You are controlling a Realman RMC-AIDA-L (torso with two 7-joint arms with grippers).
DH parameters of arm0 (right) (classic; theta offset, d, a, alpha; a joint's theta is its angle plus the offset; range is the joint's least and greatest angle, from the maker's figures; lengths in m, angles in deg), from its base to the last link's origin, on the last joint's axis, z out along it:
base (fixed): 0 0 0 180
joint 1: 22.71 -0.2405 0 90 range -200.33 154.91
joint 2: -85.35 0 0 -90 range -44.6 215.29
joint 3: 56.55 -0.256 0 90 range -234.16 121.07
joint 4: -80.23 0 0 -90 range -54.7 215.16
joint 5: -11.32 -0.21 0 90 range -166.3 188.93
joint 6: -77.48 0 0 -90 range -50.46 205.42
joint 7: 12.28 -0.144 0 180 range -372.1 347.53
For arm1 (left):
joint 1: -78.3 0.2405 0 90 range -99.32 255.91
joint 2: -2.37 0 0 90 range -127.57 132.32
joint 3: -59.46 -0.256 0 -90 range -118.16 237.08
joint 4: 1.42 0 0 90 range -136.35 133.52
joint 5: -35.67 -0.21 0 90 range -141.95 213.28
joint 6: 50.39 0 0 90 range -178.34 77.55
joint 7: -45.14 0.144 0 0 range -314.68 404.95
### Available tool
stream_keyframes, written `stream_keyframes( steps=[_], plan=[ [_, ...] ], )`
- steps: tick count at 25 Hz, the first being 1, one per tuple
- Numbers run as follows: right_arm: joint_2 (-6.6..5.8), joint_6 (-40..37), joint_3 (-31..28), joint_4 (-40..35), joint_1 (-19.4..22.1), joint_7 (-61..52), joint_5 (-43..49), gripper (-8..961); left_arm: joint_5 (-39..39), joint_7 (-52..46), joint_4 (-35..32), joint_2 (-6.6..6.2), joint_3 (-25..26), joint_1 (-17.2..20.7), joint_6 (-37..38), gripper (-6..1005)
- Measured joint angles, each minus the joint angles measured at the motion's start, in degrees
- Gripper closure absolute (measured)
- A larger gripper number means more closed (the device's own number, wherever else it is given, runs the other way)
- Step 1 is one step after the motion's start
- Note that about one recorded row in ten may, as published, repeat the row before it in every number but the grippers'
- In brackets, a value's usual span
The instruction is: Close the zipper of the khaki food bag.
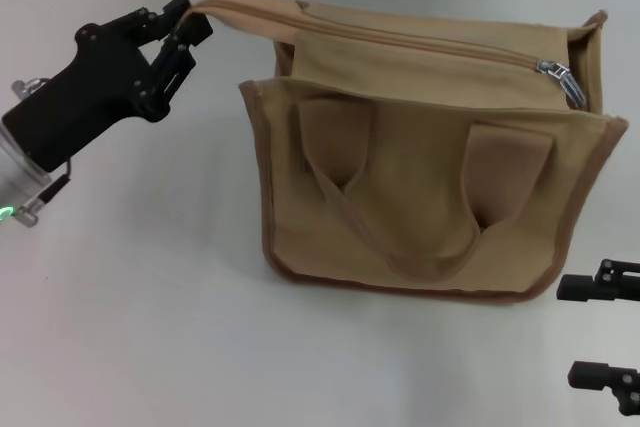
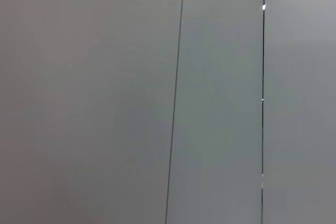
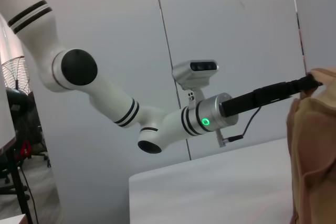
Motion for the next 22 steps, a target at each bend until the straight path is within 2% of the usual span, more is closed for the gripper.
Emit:
stream_keyframes(
  steps=[3, 5, 9, 11, 14, 16, 18, 20, 22],
  plan=[
    [0.23, 0.1, 0.0, 0.2, -0.3, -0.1, 0.0, 242, -0.1, -4.2, -4.7, -0.20, -2.4, 2.1, 0.1, 769],
    [0.64, 0.7, 0.1, 0.3, -1.0, -0.1, 0.1, 242, -0.1, -8.0, -8.1, -0.88, -4.3, 3.7, 0.3, 686],
    [1.11, 2.3, 0.4, 0.4, -1.4, -0.1, 0.1, 242, -0.2, -15.6, -11.1, -3.69, -6.0, 6.2, 4.2, 598],
    [1.39, 3.2, 0.5, 0.5, -1.6, 0.0, 0.4, 242, -1.0, -18.4, -11.3, -5.05, -6.2, 6.8, 8.7, 555],
    [1.58, 3.8, 0.6, 1.9, -2.4, 0.4, 1.0, 242, -5.3, -20.0, -11.4, -5.84, -6.2, 6.8, 15.1, 489],
    [1.62, 4.0, 0.6, 3.3, -3.0, 0.9, 1.4, 242, -9.8, -20.0, -11.4, -5.73, -6.2, 6.4, 18.0, 445],
    [1.82, 4.5, 0.7, 4.4, -3.2, 1.9, 2.1, 242, -15.2, -19.7, -11.2, -4.90, -6.3, 5.9, 19.7, 368],
    [2.30, 5.7, 0.7, 5.2, -3.3, 3.0, 3.0, 242, -20.3, -18.9, -10.9, -3.74, -6.3, 5.5, 20.1, 290],
    [2.87, 7.3, 0.7, 5.5, -3.6, 3.5, 4.4, 242, -26.1, -16.9, -10.8, -1.94, -6.3, 5.2, 19.6, 213]
  ],
)
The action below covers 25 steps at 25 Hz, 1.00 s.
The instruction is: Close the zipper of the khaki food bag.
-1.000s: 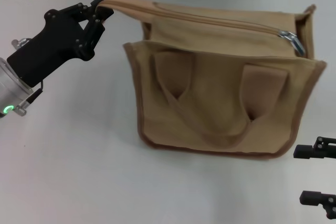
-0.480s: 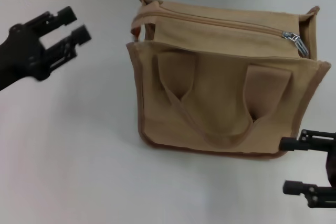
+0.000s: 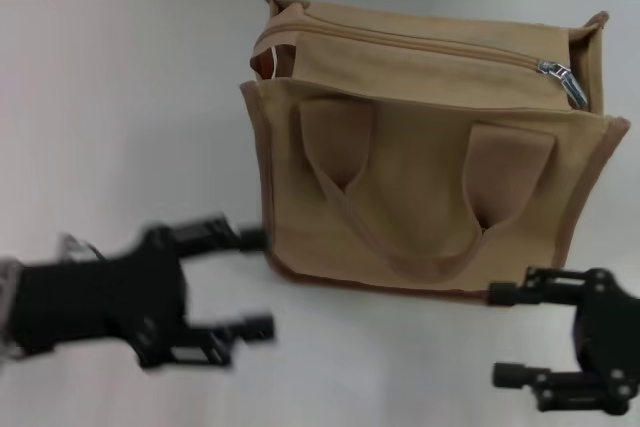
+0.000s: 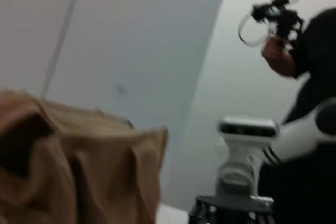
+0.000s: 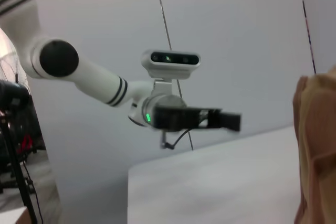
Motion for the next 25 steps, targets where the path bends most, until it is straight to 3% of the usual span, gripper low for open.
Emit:
stream_keyframes(
  steps=[4, 25],
  plan=[
    [0.84, 2.5, 0.1, 1.5, -1.0, 0.8, 2.7, 242, -5.8, 3.9, 0.5, 2.03, 0.0, -0.1, -2.1, 168],
    [0.83, 6.3, 0.8, 5.6, -3.3, 2.4, 3.2, 242, -9.2, 5.6, 2.8, 1.99, 0.2, -1.5, -6.2, 166]
  ],
)
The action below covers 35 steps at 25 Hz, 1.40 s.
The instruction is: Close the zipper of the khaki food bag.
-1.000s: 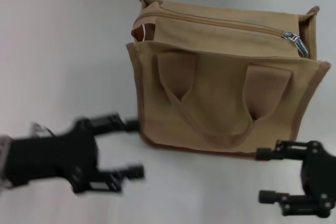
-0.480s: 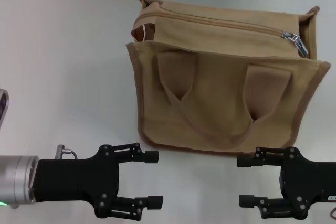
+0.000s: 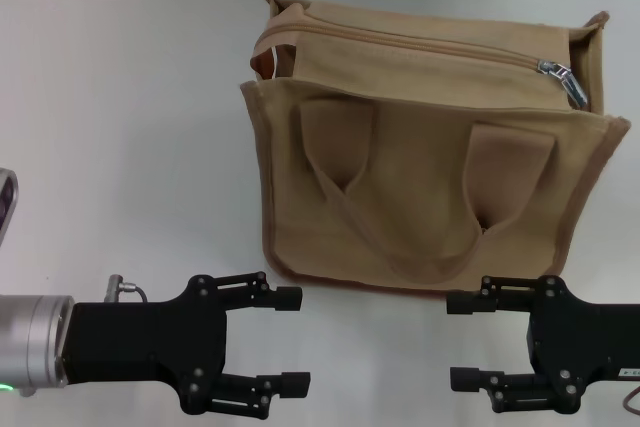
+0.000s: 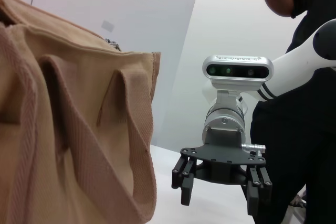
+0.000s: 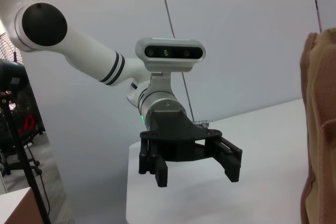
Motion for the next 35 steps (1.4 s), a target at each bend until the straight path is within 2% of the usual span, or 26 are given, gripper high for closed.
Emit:
stream_keyframes(
  steps=[35],
  plan=[
    [0.09, 0.1, 0.0, 0.5, -0.5, 0.1, -0.3, 242, 0.0, 0.0, 0.0, -0.17, 0.3, 0.3, 0.2, 165]
  ],
)
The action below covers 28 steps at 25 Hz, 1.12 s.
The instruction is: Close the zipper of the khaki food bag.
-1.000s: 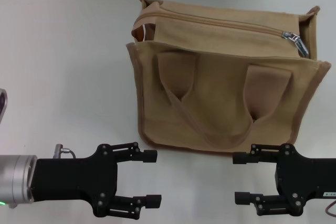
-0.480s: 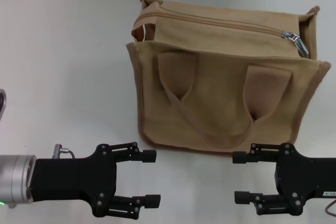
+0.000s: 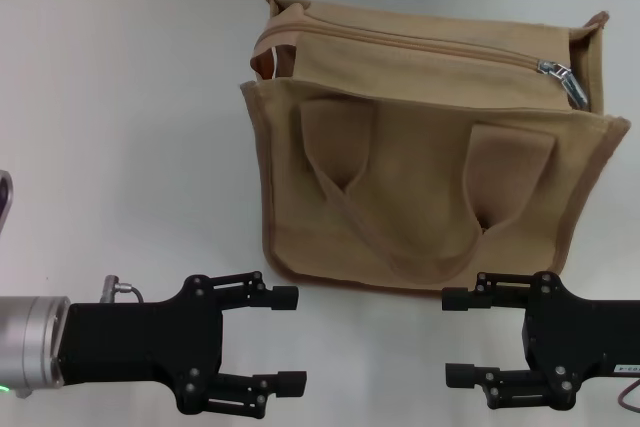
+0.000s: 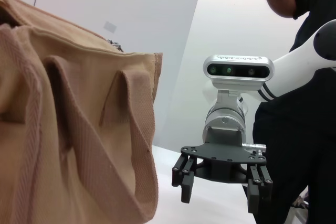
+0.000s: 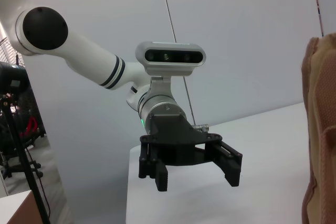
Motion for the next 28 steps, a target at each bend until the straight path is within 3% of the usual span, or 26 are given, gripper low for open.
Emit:
stream_keyframes(
  steps=[28],
  plan=[
    [0.00, 0.6, -0.2, 0.0, -0.4, -0.3, -0.1, 242, 0.0, 0.0, 0.0, 0.05, 0.0, 0.3, 0.0, 166]
  ],
)
